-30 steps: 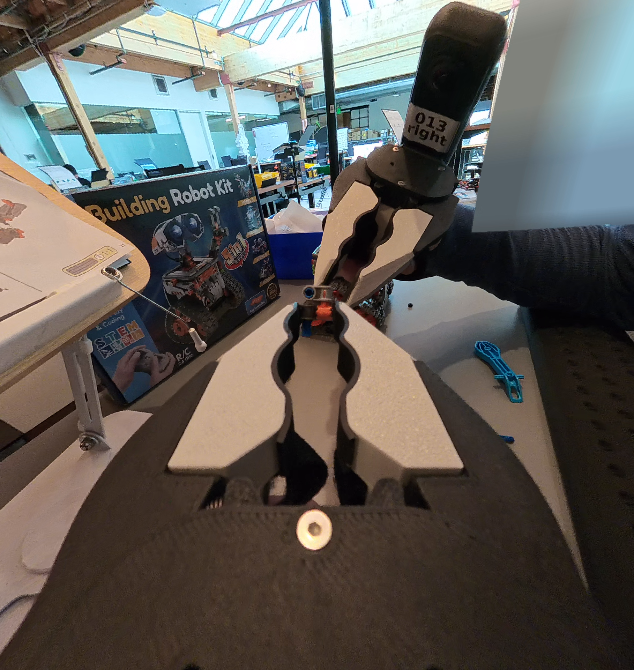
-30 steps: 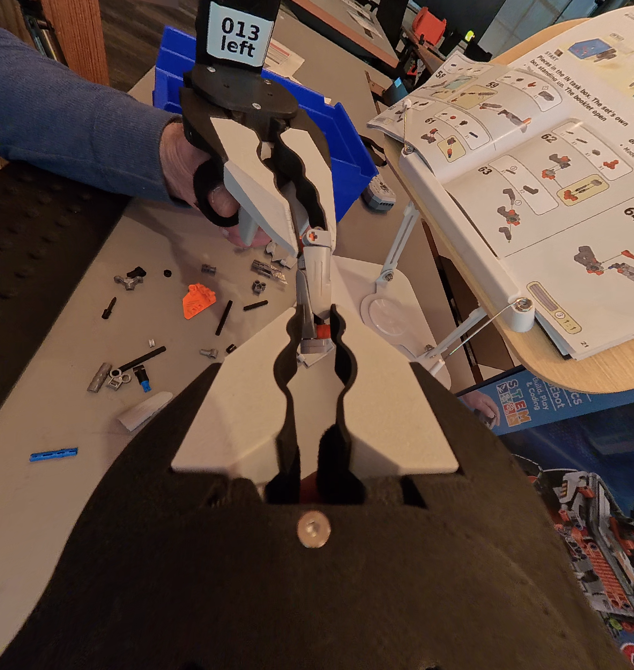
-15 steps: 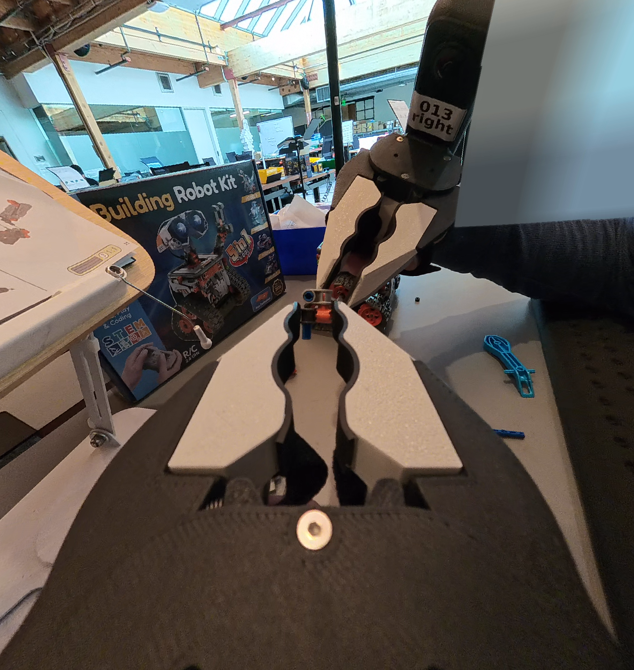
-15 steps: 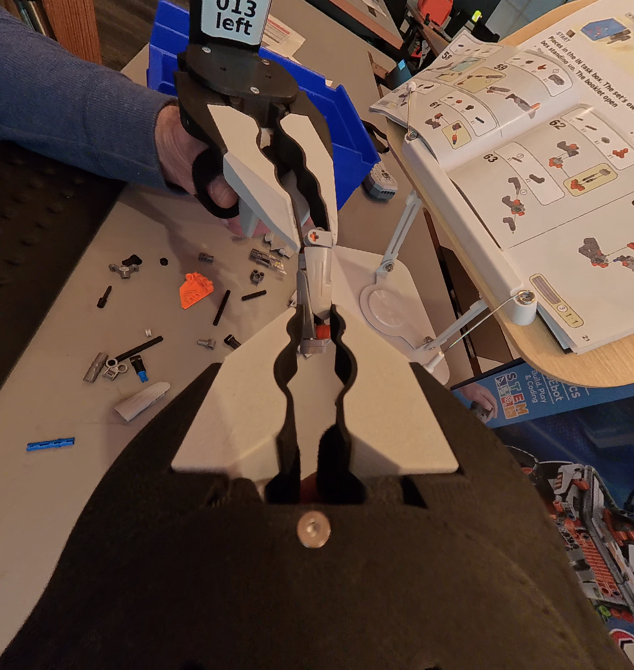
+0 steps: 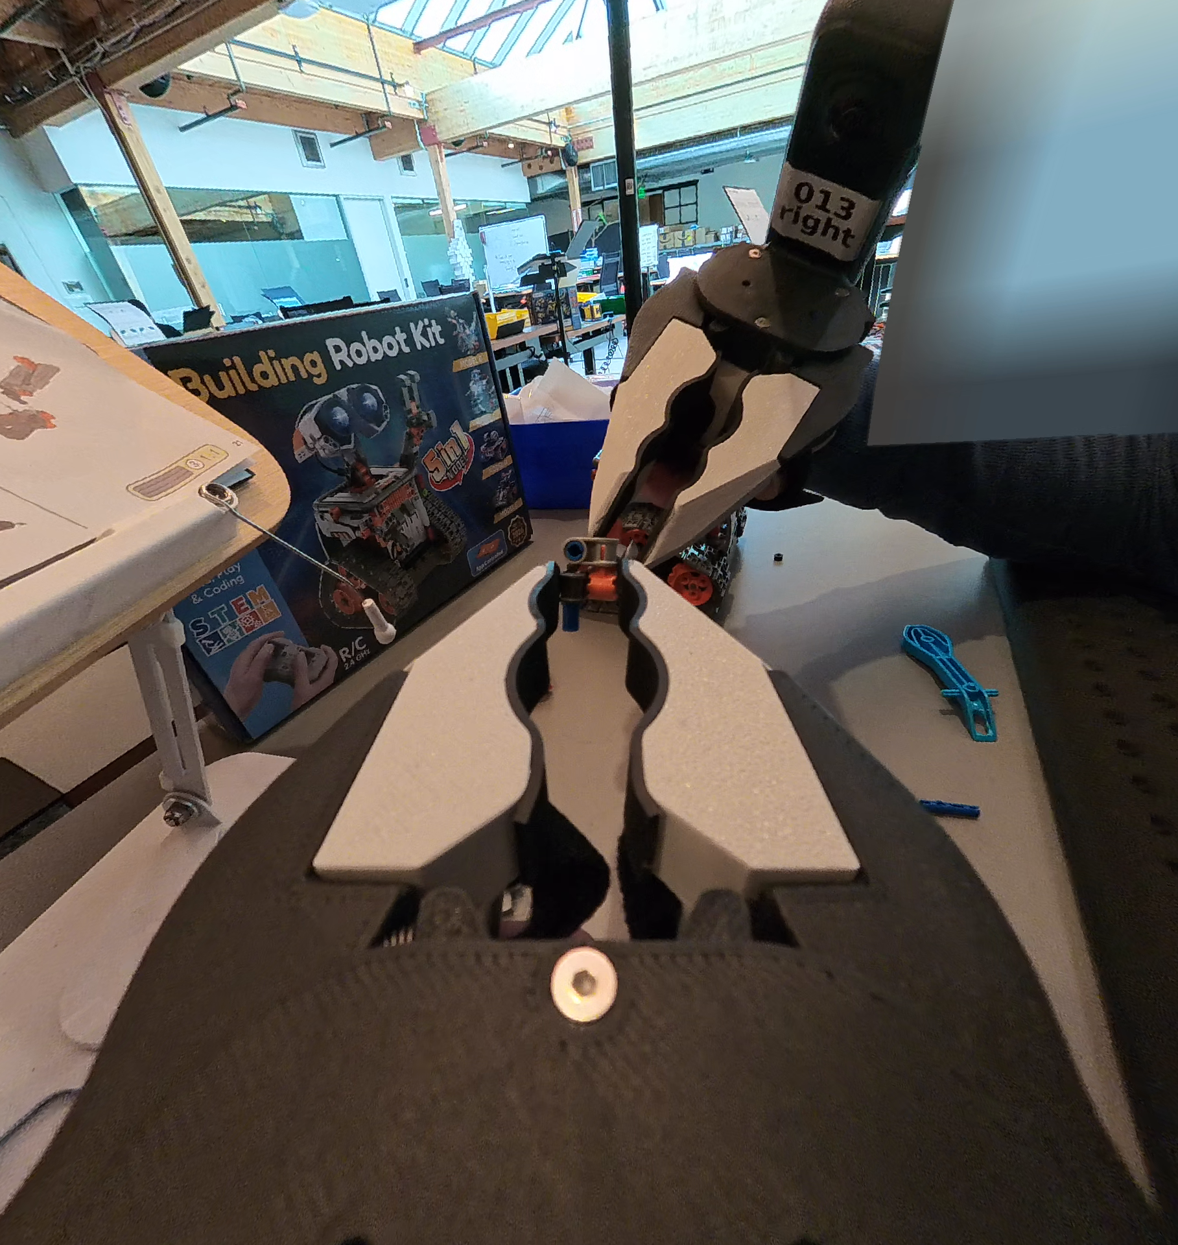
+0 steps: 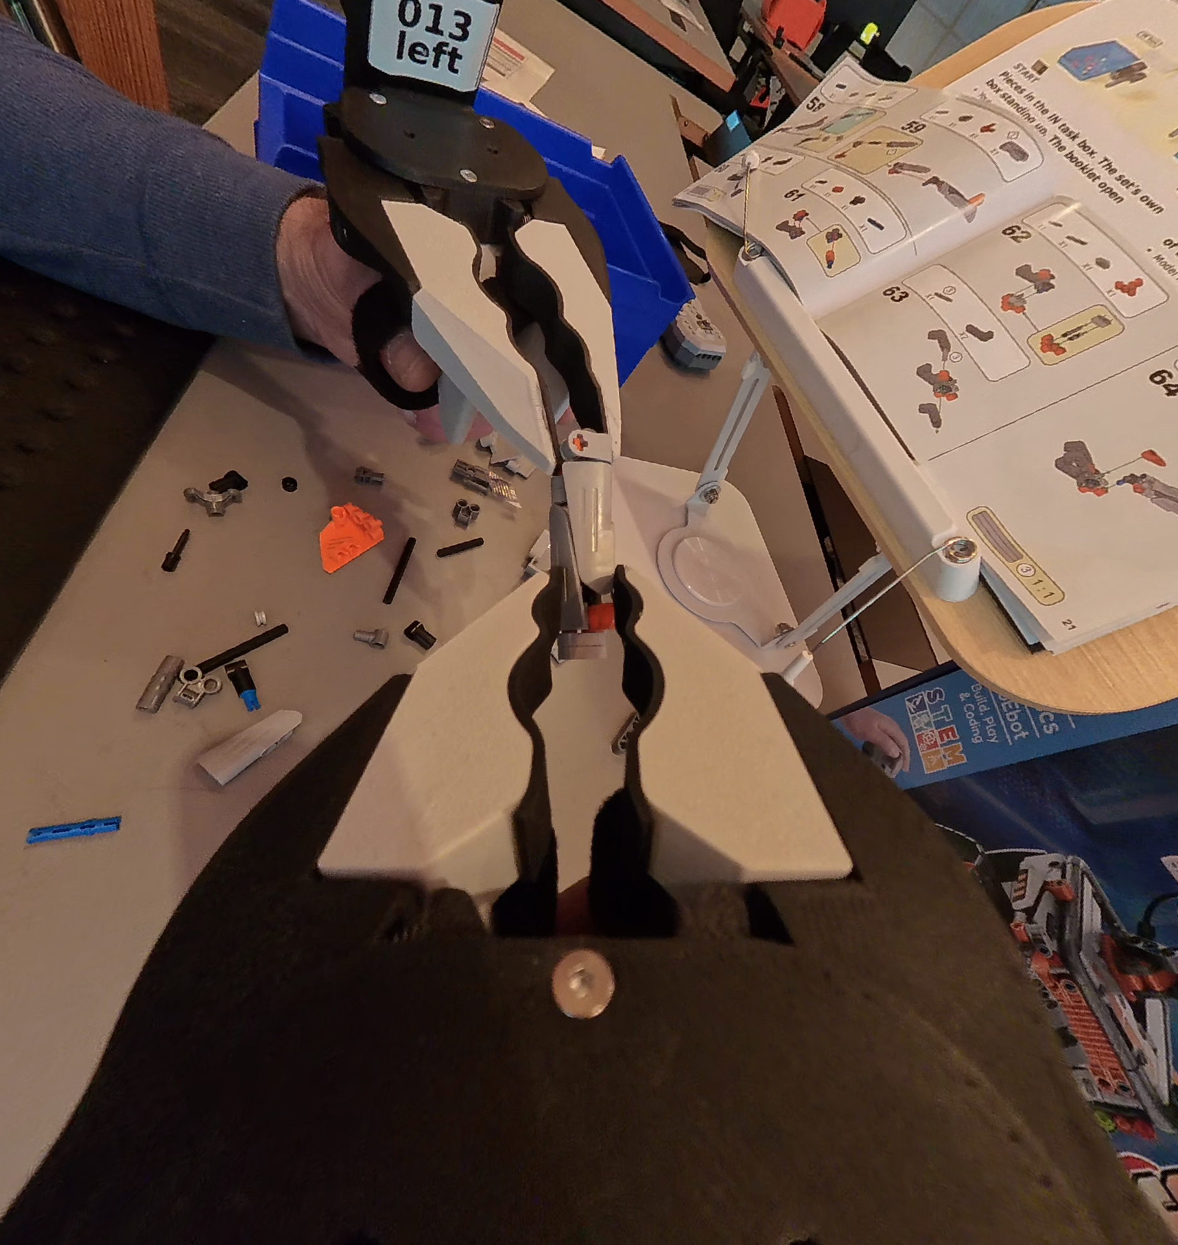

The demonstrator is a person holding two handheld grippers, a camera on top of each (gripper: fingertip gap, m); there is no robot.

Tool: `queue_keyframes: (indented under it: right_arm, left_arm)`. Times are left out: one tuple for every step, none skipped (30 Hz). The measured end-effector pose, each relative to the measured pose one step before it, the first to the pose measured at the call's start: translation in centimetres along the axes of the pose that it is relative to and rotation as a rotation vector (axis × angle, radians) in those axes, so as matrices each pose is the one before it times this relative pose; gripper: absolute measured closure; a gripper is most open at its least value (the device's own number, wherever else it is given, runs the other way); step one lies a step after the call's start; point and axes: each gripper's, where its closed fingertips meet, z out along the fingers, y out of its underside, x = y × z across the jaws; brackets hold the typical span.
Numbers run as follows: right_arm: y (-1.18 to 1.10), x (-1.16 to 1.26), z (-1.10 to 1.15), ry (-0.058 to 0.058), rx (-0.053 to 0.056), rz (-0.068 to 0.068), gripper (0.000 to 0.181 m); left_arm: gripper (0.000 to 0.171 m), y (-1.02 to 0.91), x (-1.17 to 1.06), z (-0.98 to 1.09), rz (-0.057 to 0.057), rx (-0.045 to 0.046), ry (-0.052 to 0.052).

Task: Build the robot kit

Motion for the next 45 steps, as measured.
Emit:
queue_keyframes:
  right_arm:
    - [0.004,0.015,-0.008,0.0014,-0.0004,-0.0006,0.169]
    - [-0.016,0.037,-0.018,0.0018,0.0007,0.0004,0.169]
    - [-0.044,0.044,-0.023,0.0023,0.0024,0.0004,0.169]
    - [-0.047,0.031,-0.04,0.0014,0.0023,0.0005,0.169]
    - [-0.03,0.034,-0.025,0.0013,0.001,-0.0005,0.169]
    - [-0.019,0.022,-0.016,0.0017,0.0008,-0.0011,0.169]
    - [-0.021,0.022,-0.014,0.0012,0.0015,-0.0003,0.169]
    - [-0.011,0.012,-0.012,0.0002,0.001,0.0003,0.17]
    - [0.006,0.005,-0.021,-0.0004,-0.0003,0.0002,0.17]
    - [-0.001,0.018,-0.012,0.0005,-0.0001,-0.0003,0.17]
    - [-0.019,0.014,-0.017,0.0009,0.0004,0.0004,0.17]
    - [-0.028,0.015,-0.001,0.0008,0.0008,0.0007,0.17]
    - [-0.017,0.002,-0.003,0.0005,0.0015,0.0001,0.17]
    - [-0.027,0.011,0.001,0.0006,0.0017,0.0008,0.17]
    - [-0.012,0.017,0.002,0.0007,0.0018,0.0012,0.17]
    - [-0.031,-0.005,-0.014,-0.0003,0.0026,0.0011,0.17]
    - [-0.067,-0.002,-0.009,-0.0003,0.0049,0.0018,0.17]
    - [-0.073,-0.008,-0.018,-0.0012,0.0056,0.0037,0.169]
    - [-0.035,-0.024,0.005,-0.0033,0.0028,0.0066,0.169]
    - [-0.036,0.022,0.003,-0.0006,0.0024,0.0073,0.169]
    - [-0.114,0.043,-0.04,0.0003,0.0068,0.0064,0.169]
    - [-0.142,-0.003,-0.068,-0.0036,0.0097,0.0073,0.169]
    - [-0.109,0.001,-0.065,-0.0045,0.0085,0.0083,0.169]
    - [-0.058,0.033,-0.04,-0.0018,0.0054,0.0066,0.169]
    - [-0.01,0.028,-0.011,0.0,0.0031,0.003,0.169]
    - [0.015,-0.019,-0.003,-0.0023,0.0018,0.0016,0.168]
    - [-0.006,-0.041,-0.014,-0.0039,0.0023,0.0033,0.167]
    - [-0.042,-0.021,0.002,-0.0029,0.0044,0.0041,0.165]
    - [-0.055,-0.039,-0.017,-0.003,0.0043,0.0033,0.164]
    - [-0.045,-0.028,-0.012,-0.0032,0.0024,0.0021,0.163]
    - [-0.062,-0.043,-0.021,-0.0025,0.0032,0.002,0.161]
    - [-0.083,-0.039,-0.026,-0.0035,0.0044,0.0039,0.159]
    - [-0.071,-0.046,-0.039,-0.0049,0.0042,0.0043,0.158]
    - [-0.09,-0.027,-0.037,-0.0037,0.0044,0.0027,0.156]
    - [-0.051,0.005,-0.042,-0.0011,0.002,0.0021,0.154]
    - [-0.005,0.071,-0.048,0.0017,0.0,0.0021,0.153]
    - [-0.055,0.097,-0.06,0.0041,0.0036,0.0029,0.151]
    - [-0.102,0.107,-0.087,0.0043,0.0066,0.0026,0.151]
    - [-0.071,0.074,-0.072,0.0014,0.0037,0.0024,0.151]
    - [-0.017,0.068,-0.043,0.0018,-0.0002,0.0027,0.151]
    - [0.049,0.124,-0.022,0.0064,-0.0031,0.0015,0.15]
    - [0.133,0.112,-0.011,0.0046,-0.0065,0.0009,0.15]
    - [0.156,0.075,-0.02,0.0012,-0.0054,0.0031,0.149]
    - [0.106,0.09,-0.022,0.0006,-0.0017,0.0054,0.149]
    - [0.057,0.032,-0.005,-0.0027,0.001,0.0077,0.149]
  left_arm:
    - [0.156,0.016,-0.013,0.009,-0.0012,-0.00028,-0.0003]
    - [0.156,-0.006,-0.012,0.015,-0.0012,0.00059,0.0]
    - [0.156,-0.01,-0.002,0.002,-0.0007,0.00155,0.0001]
    - [0.156,-0.001,-0.01,-0.001,-0.001,0.00103,0.0008]
    - [0.156,0.032,-0.004,0.003,-0.0008,0.00008,0.0012]
    - [0.156,0.02,-0.011,0.004,-0.0012,0.00026,0.0006]
    - [0.156,0.014,-0.012,0.011,-0.0016,-0.00006,0.0004]
    - [0.156,0.035,0.01,0.008,0.0,-0.00179,0.0006]
    - [0.156,0.057,0.005,0.007,0.001,-0.00196,0.0006]
    - [0.156,0.017,-0.01,0.009,-0.0006,-0.00035,0.0002]
    - [0.156,0.013,-0.005,0.002,-0.0015,0.00004,0.0009]
    - [0.156,0.01,0.007,-0.007,-0.001,0.0002,0.0014]
    - [0.156,-0.024,0.001,-0.007,-0.0003,0.00179,0.0007]
    - [0.156,-0.035,-0.006,-0.007,-0.0007,0.00183,-0.0006]
    - [0.156,-0.019,-0.009,-0.004,-0.0011,0.00077,-0.0004]
    - [0.156,-0.054,0.018,-0.017,-0.0021,0.00329,0.0012]
    - [0.156,-0.085,0.007,-0.025,-0.0033,0.00483,0.0006]
    - [0.156,-0.109,0.026,-0.031,-0.0009,0.00565,0.0012]
    - [0.156,-0.109,0.018,-0.014,0.002,0.00537,-0.0002]
    - [0.156,-0.072,-0.004,0.0,0.0029,0.00323,-0.0029]
    - [0.157,-0.086,0.027,-0.016,0.0016,0.00514,0.0001]
    - [0.156,-0.102,0.055,-0.029,-0.0023,0.00582,0.0032]
    - [0.157,-0.085,0.024,-0.008,-0.0015,0.00451,0.0005]
    - [0.156,-0.022,0.007,0.023,0.002,0.00059,-0.0013]
    - [0.157,-0.012,0.01,0.002,0.0021,0.00053,-0.0011]
    - [0.157,-0.037,0.004,-0.005,-0.0005,0.002,0.0009]
    - [0.157,-0.009,-0.024,-0.014,-0.001,0.00078,-0.0007]
    - [0.157,-0.04,-0.028,-0.006,0.0009,0.00201,-0.0021]
    - [0.157,-0.054,-0.001,-0.021,0.0016,0.00285,-0.0012]
    - [0.157,-0.057,-0.004,-0.013,0.0009,0.00245,-0.001]
    - [0.157,-0.041,-0.013,-0.006,0.0002,0.00207,-0.0014]
    - [0.156,-0.058,-0.013,-0.006,-0.0008,0.00336,-0.0012]
    - [0.156,-0.063,-0.022,-0.014,-0.0044,0.00476,0.0]
    - [0.157,-0.069,-0.031,-0.01,-0.0095,0.00492,0.0011]
    - [0.156,-0.047,-0.07,-0.022,-0.0082,0.00467,-0.0004]
    - [0.157,-0.027,-0.087,-0.039,-0.0057,0.00379,-0.0011]
    - [0.157,-0.056,-0.104,-0.046,-0.0092,0.00525,-0.001]
    - [0.157,-0.121,-0.068,-0.066,-0.0144,0.00908,0.0034]
    - [0.157,-0.091,-0.038,-0.035,-0.0133,0.00675,0.0038]
    - [0.157,-0.053,-0.034,-0.006,-0.0062,0.00454,0.0003]
    - [0.156,-0.089,-0.06,-0.03,-0.0044,0.00677,-0.0013]
    - [0.157,-0.191,-0.059,-0.092,-0.0103,0.01141,0.0013]
    - [0.157,-0.228,-0.13,-0.123,-0.0125,0.01215,-0.0012]
    - [0.157,-0.203,-0.18,-0.133,-0.0084,0.01072,-0.0035]
    - [0.156,-0.101,-0.12,-0.098,-0.0058,0.00461,-0.001]
